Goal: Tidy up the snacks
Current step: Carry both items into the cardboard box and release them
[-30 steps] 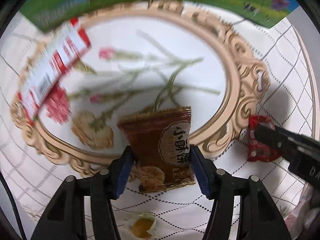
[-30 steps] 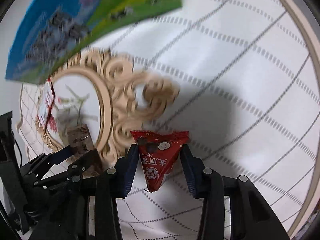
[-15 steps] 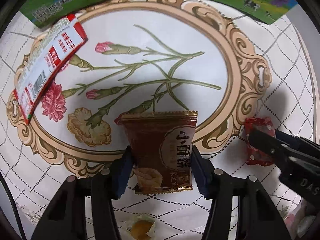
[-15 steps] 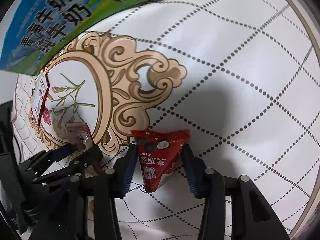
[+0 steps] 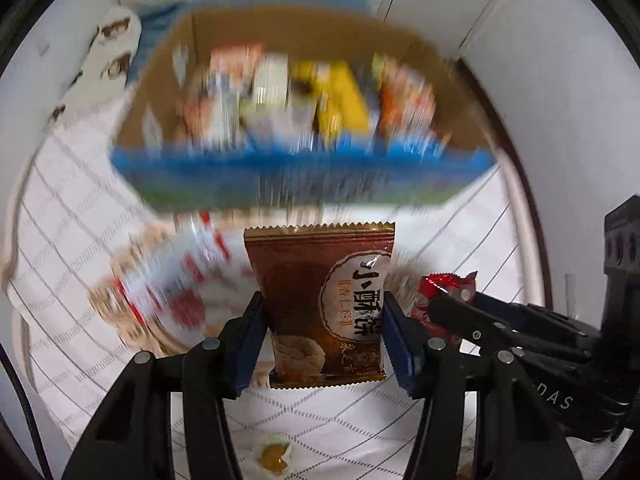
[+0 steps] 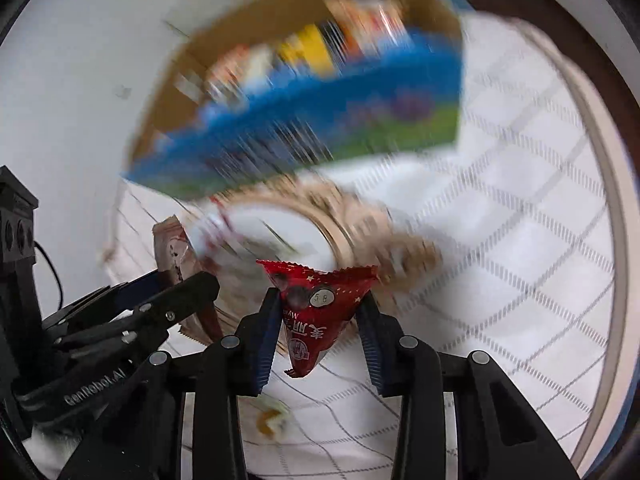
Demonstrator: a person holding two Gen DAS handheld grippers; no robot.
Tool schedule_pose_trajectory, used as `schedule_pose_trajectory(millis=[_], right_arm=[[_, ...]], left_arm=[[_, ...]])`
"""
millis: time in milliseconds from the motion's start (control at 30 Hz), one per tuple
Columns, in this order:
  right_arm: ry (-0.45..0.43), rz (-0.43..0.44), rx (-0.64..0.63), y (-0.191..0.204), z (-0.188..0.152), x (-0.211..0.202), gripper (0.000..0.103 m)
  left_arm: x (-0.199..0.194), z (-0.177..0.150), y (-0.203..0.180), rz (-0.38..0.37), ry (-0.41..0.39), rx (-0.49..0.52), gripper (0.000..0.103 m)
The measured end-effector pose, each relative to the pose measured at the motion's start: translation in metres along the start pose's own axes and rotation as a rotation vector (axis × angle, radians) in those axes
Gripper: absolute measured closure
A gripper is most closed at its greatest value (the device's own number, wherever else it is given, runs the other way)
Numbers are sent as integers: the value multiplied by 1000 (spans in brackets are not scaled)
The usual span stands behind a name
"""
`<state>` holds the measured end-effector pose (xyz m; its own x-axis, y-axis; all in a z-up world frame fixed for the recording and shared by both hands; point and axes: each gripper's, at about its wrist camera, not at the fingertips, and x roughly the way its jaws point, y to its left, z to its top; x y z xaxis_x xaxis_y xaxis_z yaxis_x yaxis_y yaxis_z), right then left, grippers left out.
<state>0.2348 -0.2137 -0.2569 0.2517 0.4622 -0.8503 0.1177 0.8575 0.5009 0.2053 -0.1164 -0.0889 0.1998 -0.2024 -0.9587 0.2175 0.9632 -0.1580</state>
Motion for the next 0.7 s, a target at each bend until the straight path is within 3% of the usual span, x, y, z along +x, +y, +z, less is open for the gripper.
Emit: schedule_pose_trajectory(millis=[167,333,433,700], right_arm=[[-108,62,-46,25,57,-49,63],[-173,28,-72,34,112,-56,63],[-151,-16,-84,36,146,-36,63],[-39,-91,-82,23,172,25,63]], left_arm=[[-31,60,13,-2,-54,3,50],[-16,113,36,18,-21,-47,50],[10,129,45,41,30,-69,50],[74,146,68,135,158,-88,50]])
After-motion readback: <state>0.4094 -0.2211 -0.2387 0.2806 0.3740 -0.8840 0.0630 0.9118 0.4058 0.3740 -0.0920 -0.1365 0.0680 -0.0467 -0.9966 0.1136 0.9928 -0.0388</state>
